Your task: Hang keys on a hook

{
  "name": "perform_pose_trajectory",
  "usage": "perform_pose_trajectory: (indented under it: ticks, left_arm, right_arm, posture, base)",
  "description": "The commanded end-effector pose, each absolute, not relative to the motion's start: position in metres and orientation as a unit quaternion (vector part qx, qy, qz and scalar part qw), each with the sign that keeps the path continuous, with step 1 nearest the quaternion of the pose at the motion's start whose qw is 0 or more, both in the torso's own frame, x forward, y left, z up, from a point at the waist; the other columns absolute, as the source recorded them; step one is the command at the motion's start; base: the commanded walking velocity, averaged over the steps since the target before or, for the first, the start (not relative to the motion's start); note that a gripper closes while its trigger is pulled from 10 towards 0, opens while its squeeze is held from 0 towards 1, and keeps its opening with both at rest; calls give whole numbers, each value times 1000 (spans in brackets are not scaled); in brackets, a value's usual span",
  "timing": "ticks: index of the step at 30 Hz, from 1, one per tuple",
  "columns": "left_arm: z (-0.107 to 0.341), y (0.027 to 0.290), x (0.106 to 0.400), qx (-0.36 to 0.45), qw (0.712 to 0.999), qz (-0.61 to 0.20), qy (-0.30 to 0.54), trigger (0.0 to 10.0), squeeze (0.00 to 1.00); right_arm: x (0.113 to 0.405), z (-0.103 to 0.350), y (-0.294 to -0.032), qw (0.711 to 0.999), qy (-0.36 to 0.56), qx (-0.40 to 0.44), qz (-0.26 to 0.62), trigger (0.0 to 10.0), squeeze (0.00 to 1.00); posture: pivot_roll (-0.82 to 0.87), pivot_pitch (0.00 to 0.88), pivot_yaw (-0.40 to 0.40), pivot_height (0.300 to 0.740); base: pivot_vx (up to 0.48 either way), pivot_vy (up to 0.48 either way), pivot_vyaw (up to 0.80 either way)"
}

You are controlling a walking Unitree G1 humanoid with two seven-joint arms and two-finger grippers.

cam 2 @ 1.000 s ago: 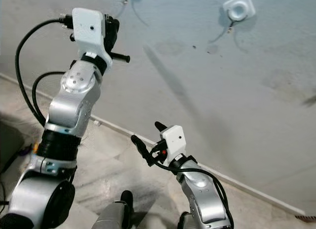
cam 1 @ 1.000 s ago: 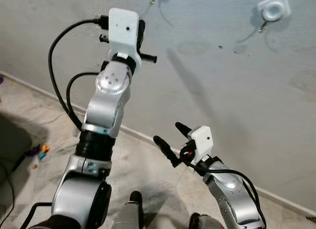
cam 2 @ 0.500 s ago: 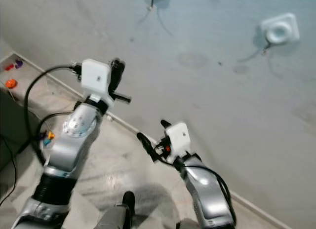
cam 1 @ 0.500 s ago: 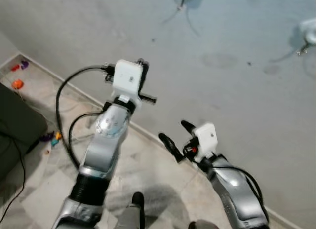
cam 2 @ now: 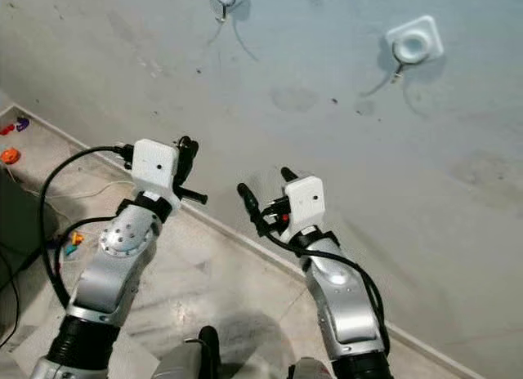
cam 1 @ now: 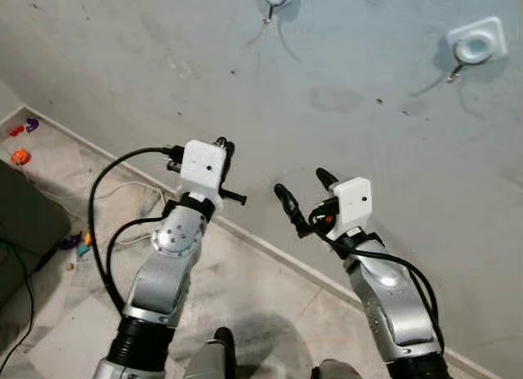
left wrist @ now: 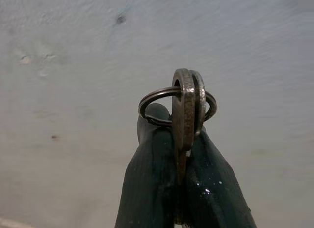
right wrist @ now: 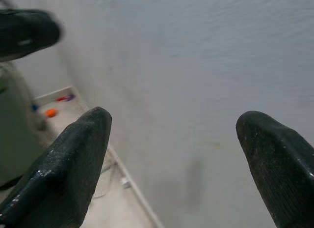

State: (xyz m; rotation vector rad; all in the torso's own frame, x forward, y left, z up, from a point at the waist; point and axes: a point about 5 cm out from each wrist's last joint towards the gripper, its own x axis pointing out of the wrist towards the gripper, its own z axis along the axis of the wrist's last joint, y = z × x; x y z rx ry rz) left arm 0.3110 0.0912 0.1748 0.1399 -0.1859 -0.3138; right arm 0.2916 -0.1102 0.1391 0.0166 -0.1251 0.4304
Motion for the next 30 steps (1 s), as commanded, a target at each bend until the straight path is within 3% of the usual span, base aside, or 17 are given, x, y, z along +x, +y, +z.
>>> perform_pose_trajectory:
  ticks: [1, 9, 16, 30]
  left_arm:
    - [174, 100, 310, 80, 982, -142, -94, 10000, 0]
    - [190, 96, 313, 82, 978, -146, -122, 10000, 0]
    - [221, 91, 333, 74, 973, -149, -160, 10000, 0]
    - [209, 82, 331, 25, 978, -161, -131, 10000, 0]
  right_arm:
    - [293, 151, -108, 975, -84, 12, 204, 10000, 0]
    - [298, 186, -117, 977, -140, 14, 161, 10000, 0]
    - [298, 207, -118, 974, -173, 7, 143, 10000, 0]
    - [297, 213, -119, 976, -174, 11, 127, 10000, 0]
  posture:
    - [-84, 194, 50, 740]
    - [-89, 203, 48, 740]
    - [-94, 208, 50, 740]
    - [-100, 209, 57, 740]
  base:
    - [0, 0, 0]
    - [0, 0, 0]
    - [0, 0, 0]
    - [0, 0, 0]
